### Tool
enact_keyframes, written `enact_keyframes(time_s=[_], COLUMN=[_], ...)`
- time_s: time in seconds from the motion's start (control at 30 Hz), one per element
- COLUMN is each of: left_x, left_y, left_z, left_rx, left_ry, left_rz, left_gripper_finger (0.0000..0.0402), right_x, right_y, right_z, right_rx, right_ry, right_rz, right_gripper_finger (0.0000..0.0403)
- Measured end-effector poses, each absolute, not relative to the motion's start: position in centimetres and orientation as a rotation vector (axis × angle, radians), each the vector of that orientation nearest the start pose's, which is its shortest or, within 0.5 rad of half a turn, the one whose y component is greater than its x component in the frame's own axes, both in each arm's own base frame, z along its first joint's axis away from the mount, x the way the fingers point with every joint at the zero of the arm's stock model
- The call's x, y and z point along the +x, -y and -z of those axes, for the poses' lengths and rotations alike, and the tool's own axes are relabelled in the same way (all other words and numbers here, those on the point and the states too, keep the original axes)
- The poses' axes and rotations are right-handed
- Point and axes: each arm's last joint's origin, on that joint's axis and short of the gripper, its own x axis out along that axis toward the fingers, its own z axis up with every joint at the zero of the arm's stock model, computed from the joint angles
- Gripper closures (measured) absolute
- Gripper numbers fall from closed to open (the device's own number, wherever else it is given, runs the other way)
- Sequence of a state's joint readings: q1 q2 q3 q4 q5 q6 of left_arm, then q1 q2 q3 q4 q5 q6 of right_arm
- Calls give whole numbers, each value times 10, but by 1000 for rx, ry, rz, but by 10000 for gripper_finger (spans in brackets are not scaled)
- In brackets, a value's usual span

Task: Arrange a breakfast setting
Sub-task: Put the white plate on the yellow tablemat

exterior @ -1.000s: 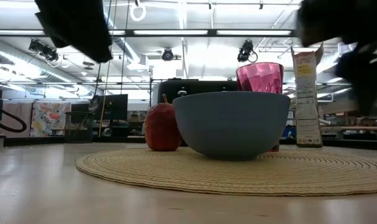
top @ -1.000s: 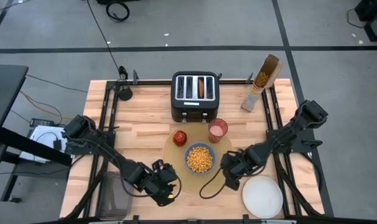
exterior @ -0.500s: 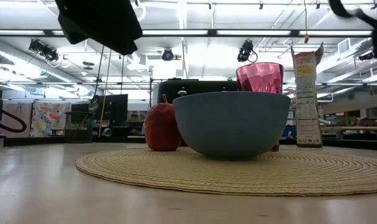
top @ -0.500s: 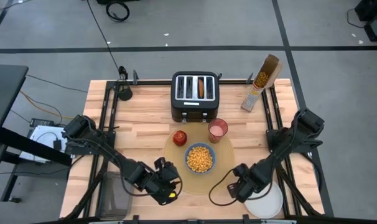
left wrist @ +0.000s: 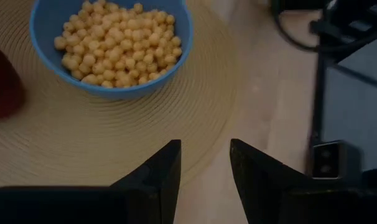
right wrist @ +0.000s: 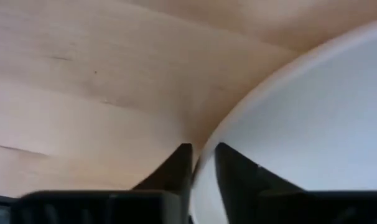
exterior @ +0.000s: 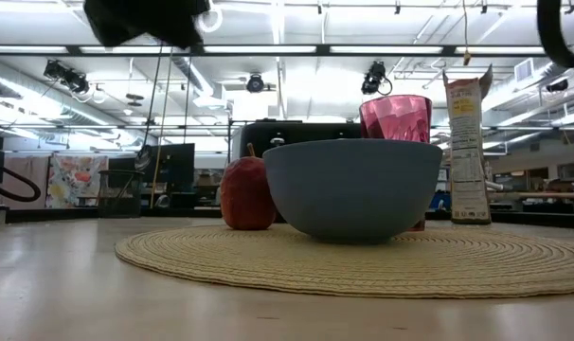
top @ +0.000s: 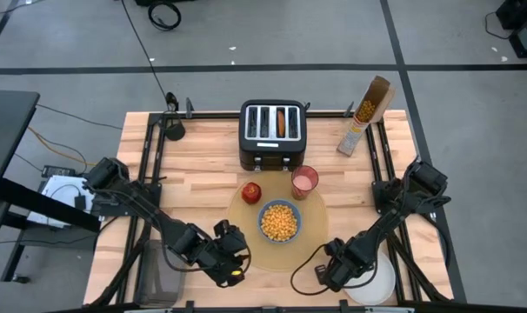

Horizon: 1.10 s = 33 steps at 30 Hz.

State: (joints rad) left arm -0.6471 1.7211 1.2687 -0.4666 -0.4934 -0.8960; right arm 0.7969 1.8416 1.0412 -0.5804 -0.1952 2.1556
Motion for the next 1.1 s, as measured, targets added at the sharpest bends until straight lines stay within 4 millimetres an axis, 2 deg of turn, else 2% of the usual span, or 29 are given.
enact_keyframes(time_s=[0.1,0.23,0.33,0.47,0.6,0.73,0.83,0.97,1.1], left_x=[294,292,292,292,293,299,306,316,325], left_y=[207,205,208,216,225,234,240,247,250], left_z=[-246,-252,-256,-260,-268,-278,-285,-287,-286], left_rx=[-353,-364,-374,-412,-485,-519,-502,-378,-273], left_ry=[-742,-720,-701,-659,-577,-457,-339,-214,-120], left_rz=[-191,-178,-156,-117,-67,6,67,127,190], left_gripper_finger=[258,258,258,257,249,221,189,157,152], right_x=[218,214,214,216,219,218,219,230,249], right_y=[-238,-243,-249,-257,-266,-278,-286,-286,-279], right_z=[-131,-137,-164,-211,-256,-284,-298,-309,-315], right_rx=[1241,1222,1192,1067,854,512,282,213,245], right_ry=[-1480,-1464,-1449,-1458,-1454,-1380,-1245,-1101,-993], right_rz=[885,869,781,523,91,-372,-681,-799,-808], right_gripper_finger=[384,383,383,392,392,392,392,392,392])
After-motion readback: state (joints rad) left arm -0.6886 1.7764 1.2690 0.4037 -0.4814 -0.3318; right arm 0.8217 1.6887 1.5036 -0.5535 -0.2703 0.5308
